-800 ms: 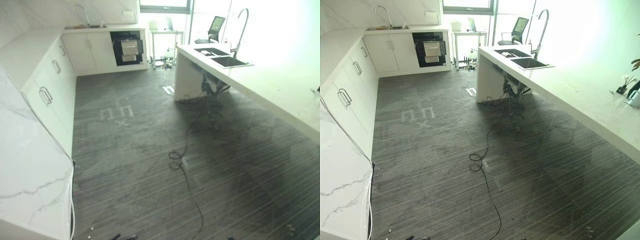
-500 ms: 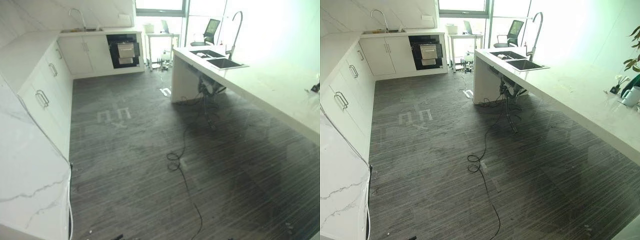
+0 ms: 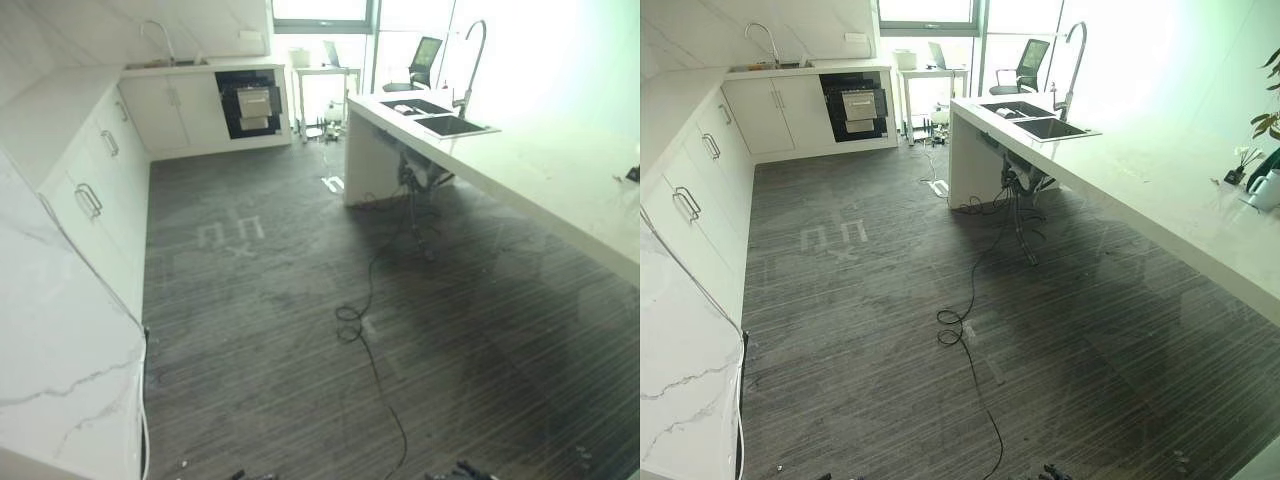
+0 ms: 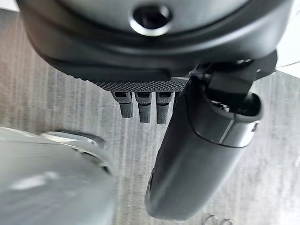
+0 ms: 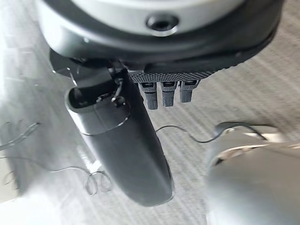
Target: Place the dishes in the dishwasher.
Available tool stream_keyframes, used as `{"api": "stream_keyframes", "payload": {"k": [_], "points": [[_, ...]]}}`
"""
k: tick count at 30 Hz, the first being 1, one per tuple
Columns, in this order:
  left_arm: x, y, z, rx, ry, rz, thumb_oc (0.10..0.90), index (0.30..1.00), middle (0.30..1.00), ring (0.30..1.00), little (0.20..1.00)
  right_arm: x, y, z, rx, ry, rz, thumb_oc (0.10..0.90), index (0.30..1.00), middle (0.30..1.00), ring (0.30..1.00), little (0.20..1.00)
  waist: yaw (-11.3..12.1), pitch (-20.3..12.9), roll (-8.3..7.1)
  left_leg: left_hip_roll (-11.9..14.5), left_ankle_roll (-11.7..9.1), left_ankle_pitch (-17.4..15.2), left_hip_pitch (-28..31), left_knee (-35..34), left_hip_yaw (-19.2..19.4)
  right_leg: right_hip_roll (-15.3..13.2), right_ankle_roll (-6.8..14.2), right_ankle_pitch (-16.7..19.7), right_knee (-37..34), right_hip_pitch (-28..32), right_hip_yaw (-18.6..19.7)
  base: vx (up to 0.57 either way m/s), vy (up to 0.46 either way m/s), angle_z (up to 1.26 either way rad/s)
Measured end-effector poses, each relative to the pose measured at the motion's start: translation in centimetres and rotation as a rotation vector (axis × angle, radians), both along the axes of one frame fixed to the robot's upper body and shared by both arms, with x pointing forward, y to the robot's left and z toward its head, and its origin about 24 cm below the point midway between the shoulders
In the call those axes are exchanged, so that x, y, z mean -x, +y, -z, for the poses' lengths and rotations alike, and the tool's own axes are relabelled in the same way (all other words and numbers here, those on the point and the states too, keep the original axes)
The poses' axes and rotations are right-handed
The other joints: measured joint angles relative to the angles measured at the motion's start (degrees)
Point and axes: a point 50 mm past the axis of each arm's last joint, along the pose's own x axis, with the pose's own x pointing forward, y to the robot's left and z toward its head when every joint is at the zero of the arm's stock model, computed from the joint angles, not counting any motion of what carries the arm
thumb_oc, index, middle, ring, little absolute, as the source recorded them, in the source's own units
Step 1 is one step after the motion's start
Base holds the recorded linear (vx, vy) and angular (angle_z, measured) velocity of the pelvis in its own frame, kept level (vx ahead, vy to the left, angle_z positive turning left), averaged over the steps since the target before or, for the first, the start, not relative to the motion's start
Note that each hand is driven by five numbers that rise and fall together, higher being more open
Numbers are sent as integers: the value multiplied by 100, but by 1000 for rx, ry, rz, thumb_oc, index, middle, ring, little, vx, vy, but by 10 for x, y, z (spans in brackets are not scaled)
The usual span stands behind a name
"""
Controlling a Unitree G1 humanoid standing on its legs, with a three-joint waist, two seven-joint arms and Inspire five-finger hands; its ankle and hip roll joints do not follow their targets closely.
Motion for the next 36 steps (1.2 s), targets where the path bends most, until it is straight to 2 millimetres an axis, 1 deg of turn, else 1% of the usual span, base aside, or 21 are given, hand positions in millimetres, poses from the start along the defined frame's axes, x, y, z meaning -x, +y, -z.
{"api": "stream_keyframes", "payload": {"k": [2,8,9,10,11,12,14,16,18,19,20,23,24,25,27,29,30,32,34,35,36], "points": [[-46,-10,-22,39,-245,-8,800,900,900,900,900,-46,12,-30,-11,-252,-51,800,900,900,900,900,5,43,33,44,-6,76,-40,-3,2,51,-35,-7,-5,-38,0,40,-198,-1],[-57,-3,-30,21,-324,-77,800,900,900,900,900,-69,15,-49,-18,-365,-55,800,900,900,900,900,14,177,-23,141,-178,142,77,-73,79,169,-177,-138,111,-93,87,60,-154,-10],[-54,1,-30,17,-326,-100,800,900,900,900,900,-73,17,-53,-17,-385,-68,800,900,900,900,900,76,354,-121,132,-375,277,200,-134,221,180,-227,-241,286,-155,140,40,-135,-24],[-53,8,-31,9,-333,-129,800,900,900,900,900,-80,22,-61,-23,-428,-90,800,900,900,900,900,111,654,-367,90,-691,481,-3,423,299,57,-343,-330,449,-191,214,49,-29,-15],[-55,10,-32,9,-341,-143,800,900,900,900,900,-83,22,-64,-21,-447,-97,800,900,900,900,900,143,850,-428,222,-986,727,-435,1208,238,-38,-476,-356,484,-196,238,157,67,10],[-55,6,-32,18,-348,-141,800,900,900,900,900,-85,18,-67,-6,-459,-101,800,900,900,900,900,140,942,-454,405,-1079,970,-975,1964,132,17,-475,-289,413,-141,201,221,149,2],[-40,-2,-24,37,-307,-146,800,900,900,900,900,-86,11,-69,17,-461,-88,800,900,900,900,900,158,1054,-259,836,-958,862,-1078,1074,469,292,-356,-247,176,-54,213,244,201,-13],[-31,-12,-20,61,-283,-153,800,900,900,900,900,-90,7,-72,29,-476,-84,800,900,900,900,900,132,1172,73,1264,-997,932,-1028,93,600,625,-379,-213,82,41,223,315,258,-21],[-30,-16,-20,54,-303,-160,800,900,900,900,900,-86,4,-74,57,-473,-128,800,900,900,900,900,90,1256,285,1712,-1199,1107,-1255,-229,-19,964,-401,-262,27,173,271,320,253,-36],[-30,-14,-21,42,-324,-171,800,900,900,900,900,-82,3,-75,64,-477,-163,800,900,900,900,900,142,1269,309,1803,-1217,1249,-1330,-306,-455,1001,-506,-338,106,223,409,347,307,-62],[-28,-14,-21,42,-333,-176,800,900,900,900,900,-76,-1,-76,73,-473,-185,800,900,900,900,900,115,1273,305,1832,-1213,1266,-1300,-224,-517,982,-492,-375,118,294,526,398,333,-60],[-32,-14,-21,45,-332,-178,800,900,900,900,900,-60,-22,-74,125,-419,-199,800,900,900,900,900,-140,1220,332,1776,-1063,1197,-816,-15,560,765,-280,-529,-74,825,577,434,279,-12],[-39,-12,-24,40,-353,-170,800,900,900,900,900,-59,-22,-74,122,-417,-192,800,900,900,900,900,-109,1193,295,1595,-761,1389,-654,-158,565,652,-175,-603,-64,942,575,306,216,21],[-43,-6,-27,25,-365,-155,800,900,900,900,900,-59,-15,-71,98,-417,-183,800,900,900,900,900,-79,1107,39,1392,-574,1300,-611,-133,634,455,-45,-648,-149,1031,589,280,220,16],[-58,-3,-34,17,-392,-106,800,900,900,900,900,-67,0,-71,57,-447,-164,800,900,900,900,900,33,972,-236,1150,-340,946,-579,128,728,198,199,-495,-534,1315,517,345,338,12],[-71,-4,-40,11,-424,-48,800,900,900,900,900,-93,29,-83,0,-537,-196,800,900,900,900,900,37,908,-160,978,-137,690,-475,585,825,32,351,148,-500,1542,293,262,341,13],[-76,-7,-41,11,-430,-16,800,900,900,900,900,-100,34,-88,-7,-571,-198,800,900,900,900,900,22,912,-8,997,-85,526,-409,584,808,-39,515,290,67,1337,250,108,236,26],[-85,-12,-45,11,-445,77,800,900,900,900,900,-107,41,-94,-18,-605,-185,800,900,900,900,900,-12,855,76,766,53,204,-226,476,821,-455,1088,731,1734,551,431,91,217,38],[-88,-14,-48,-1,-445,170,800,900,900,900,900,-113,46,-98,-19,-622,-207,800,900,900,900,900,-7,839,82,562,299,-49,-134,462,878,-884,1197,2026,3457,-608,844,164,55,6],[-82,-13,-50,-10,-440,171,800,900,900,900,900,-111,54,-95,-32,-608,-241,800,900,900,900,900,-2,848,127,458,311,41,120,-61,1009,-723,867,928,3155,-1504,348,377,-145,-15],[-81,-10,-50,-18,-439,170,800,900,900,900,900,-107,54,-92,-32,-594,-242,800,900,900,900,900,-1,852,110,400,303,86,258,-223,1018,-531,775,749,2722,-1583,78,407,-207,-16]]}}
